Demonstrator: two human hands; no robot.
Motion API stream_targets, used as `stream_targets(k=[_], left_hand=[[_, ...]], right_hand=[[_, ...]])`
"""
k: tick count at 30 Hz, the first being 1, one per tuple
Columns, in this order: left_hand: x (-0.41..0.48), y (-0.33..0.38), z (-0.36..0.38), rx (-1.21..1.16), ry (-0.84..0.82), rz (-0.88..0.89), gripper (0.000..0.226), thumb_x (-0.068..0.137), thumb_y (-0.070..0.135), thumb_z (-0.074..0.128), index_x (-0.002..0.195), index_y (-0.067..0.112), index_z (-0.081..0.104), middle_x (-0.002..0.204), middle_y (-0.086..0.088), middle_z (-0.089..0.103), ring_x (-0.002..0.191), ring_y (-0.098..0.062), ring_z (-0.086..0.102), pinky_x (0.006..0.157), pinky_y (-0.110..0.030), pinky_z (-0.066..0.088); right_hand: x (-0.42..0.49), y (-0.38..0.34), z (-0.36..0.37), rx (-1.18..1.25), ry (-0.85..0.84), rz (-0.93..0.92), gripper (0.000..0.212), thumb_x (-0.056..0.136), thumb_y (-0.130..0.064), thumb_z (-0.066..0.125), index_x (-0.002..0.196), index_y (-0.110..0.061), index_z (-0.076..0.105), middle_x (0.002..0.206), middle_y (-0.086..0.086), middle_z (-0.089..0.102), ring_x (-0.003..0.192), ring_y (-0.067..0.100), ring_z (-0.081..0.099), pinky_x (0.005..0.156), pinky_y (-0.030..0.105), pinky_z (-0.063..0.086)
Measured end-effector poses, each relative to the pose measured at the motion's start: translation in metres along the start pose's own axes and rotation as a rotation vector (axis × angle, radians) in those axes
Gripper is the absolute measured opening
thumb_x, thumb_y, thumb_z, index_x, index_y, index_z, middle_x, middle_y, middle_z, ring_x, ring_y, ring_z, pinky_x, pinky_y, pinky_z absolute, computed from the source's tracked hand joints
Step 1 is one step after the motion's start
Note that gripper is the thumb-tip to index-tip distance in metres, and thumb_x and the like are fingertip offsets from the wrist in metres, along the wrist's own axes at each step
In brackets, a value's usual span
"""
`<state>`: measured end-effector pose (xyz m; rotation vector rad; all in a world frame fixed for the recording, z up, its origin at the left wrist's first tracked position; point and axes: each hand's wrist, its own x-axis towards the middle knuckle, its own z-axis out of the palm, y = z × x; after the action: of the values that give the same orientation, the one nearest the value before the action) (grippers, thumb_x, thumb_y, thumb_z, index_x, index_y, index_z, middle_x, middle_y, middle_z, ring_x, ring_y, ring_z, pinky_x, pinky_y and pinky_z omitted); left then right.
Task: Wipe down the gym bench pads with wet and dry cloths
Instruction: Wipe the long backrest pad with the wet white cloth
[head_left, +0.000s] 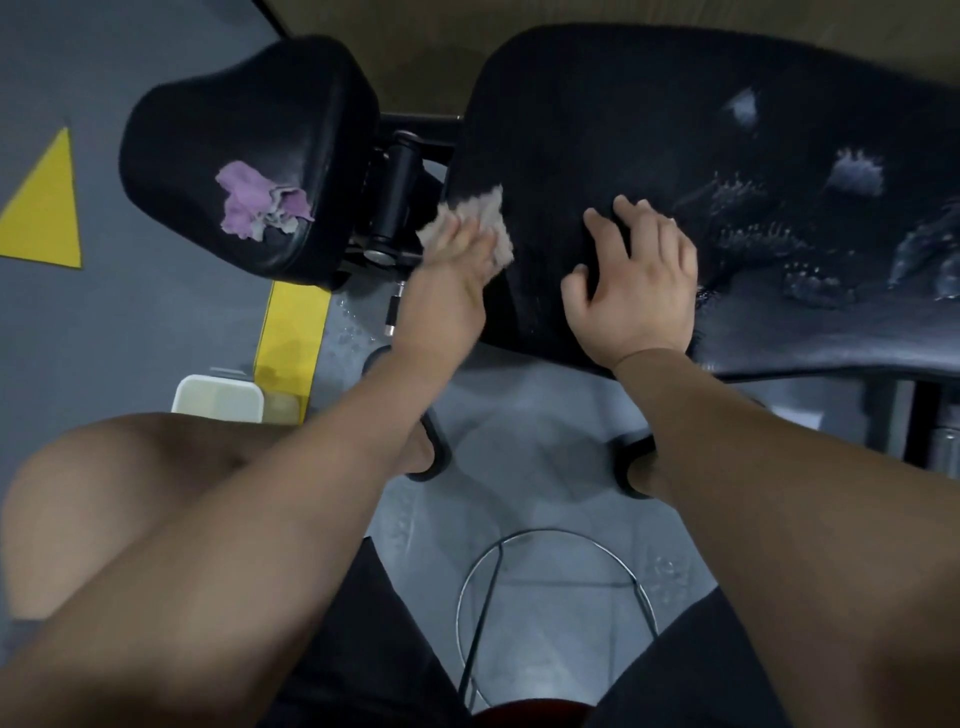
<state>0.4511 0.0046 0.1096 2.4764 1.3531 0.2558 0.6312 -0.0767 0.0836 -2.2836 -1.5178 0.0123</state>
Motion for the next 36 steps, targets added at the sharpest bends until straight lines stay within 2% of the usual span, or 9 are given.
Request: stream_targets(k=[5, 9, 13, 19, 23, 25, 27, 31, 36], left_hand=[[-0.058, 0.008, 0.008, -0.139, 0.003, 0.003, 0.056, 0.090, -0.013, 0.047, 0.141, 0.008, 0.058, 0.151, -0.011, 0.050, 0.148, -0.022, 0.034, 0.121, -0.022, 0.026], [-0.023, -0.005, 0.003, -0.125, -0.031, 0.073, 0.052, 0.091, -0.007, 0.046, 0.137, 0.010, 0.062, 0.146, -0.011, 0.055, 0.145, -0.022, 0.040, 0.116, -0.017, 0.028], [0.042, -0.012, 0.010, -0.092, -0.033, 0.071, 0.041, 0.102, 0.005, 0.050, 0.141, 0.012, 0.058, 0.150, -0.009, 0.051, 0.148, -0.021, 0.035, 0.117, -0.009, 0.014], [0.130, -0.002, 0.005, -0.085, -0.089, 0.085, 0.044, 0.105, 0.003, 0.039, 0.148, 0.008, 0.049, 0.159, -0.013, 0.038, 0.154, -0.027, 0.020, 0.124, -0.028, 0.018], [0.169, -0.002, 0.003, -0.058, -0.105, 0.046, 0.044, 0.108, 0.006, 0.036, 0.151, 0.013, 0.045, 0.164, -0.012, 0.028, 0.156, -0.024, 0.010, 0.117, -0.018, 0.004], [0.178, -0.001, 0.002, -0.059, -0.113, 0.023, 0.044, 0.109, 0.010, 0.034, 0.153, 0.015, 0.041, 0.165, -0.011, 0.024, 0.156, -0.024, 0.008, 0.118, -0.019, 0.003], [0.179, 0.001, 0.001, -0.055, -0.124, 0.012, 0.046, 0.109, 0.009, 0.036, 0.154, 0.016, 0.039, 0.166, -0.009, 0.023, 0.156, -0.023, 0.007, 0.121, -0.024, 0.006], [0.138, -0.004, 0.002, 0.016, -0.071, 0.098, 0.047, 0.103, 0.002, 0.042, 0.148, 0.015, 0.047, 0.158, -0.008, 0.040, 0.153, -0.023, 0.021, 0.115, -0.031, 0.032], [0.125, -0.011, 0.004, -0.012, -0.112, 0.128, 0.046, 0.107, 0.008, 0.040, 0.153, 0.016, 0.042, 0.163, -0.005, 0.031, 0.155, -0.021, 0.016, 0.116, -0.031, 0.030]], right_hand=[[0.000, 0.000, 0.000, 0.002, 0.009, 0.007, 0.055, 0.091, -0.036, 0.047, 0.142, -0.020, 0.055, 0.150, 0.008, 0.049, 0.144, 0.027, 0.037, 0.121, 0.045, 0.024], [0.000, 0.000, 0.002, 0.005, 0.021, 0.007, 0.054, 0.090, -0.036, 0.049, 0.142, -0.019, 0.056, 0.149, 0.008, 0.050, 0.144, 0.028, 0.039, 0.121, 0.044, 0.024], [0.001, 0.001, 0.002, -0.001, 0.017, 0.001, 0.055, 0.090, -0.035, 0.050, 0.142, -0.020, 0.056, 0.149, 0.009, 0.050, 0.144, 0.028, 0.038, 0.121, 0.045, 0.024], [0.002, 0.001, 0.003, -0.012, 0.034, 0.008, 0.054, 0.089, -0.034, 0.053, 0.140, -0.019, 0.057, 0.148, 0.009, 0.051, 0.142, 0.029, 0.040, 0.119, 0.045, 0.027], [0.003, 0.001, 0.004, -0.020, 0.049, 0.006, 0.055, 0.087, -0.035, 0.053, 0.140, -0.020, 0.058, 0.147, 0.008, 0.052, 0.142, 0.028, 0.041, 0.119, 0.044, 0.028], [0.003, 0.000, 0.004, -0.013, 0.043, 0.009, 0.055, 0.087, -0.035, 0.053, 0.140, -0.020, 0.058, 0.147, 0.008, 0.052, 0.142, 0.027, 0.040, 0.120, 0.043, 0.027], [0.002, 0.000, 0.003, -0.009, 0.049, 0.007, 0.055, 0.087, -0.034, 0.053, 0.140, -0.019, 0.059, 0.147, 0.008, 0.052, 0.142, 0.027, 0.041, 0.119, 0.043, 0.027], [0.003, -0.001, 0.002, -0.006, 0.049, 0.002, 0.054, 0.087, -0.033, 0.054, 0.139, -0.018, 0.059, 0.146, 0.009, 0.053, 0.140, 0.029, 0.043, 0.118, 0.045, 0.029], [0.003, 0.000, 0.000, -0.009, 0.035, 0.011, 0.054, 0.087, -0.034, 0.053, 0.139, -0.018, 0.059, 0.147, 0.009, 0.053, 0.141, 0.028, 0.042, 0.120, 0.044, 0.027]])
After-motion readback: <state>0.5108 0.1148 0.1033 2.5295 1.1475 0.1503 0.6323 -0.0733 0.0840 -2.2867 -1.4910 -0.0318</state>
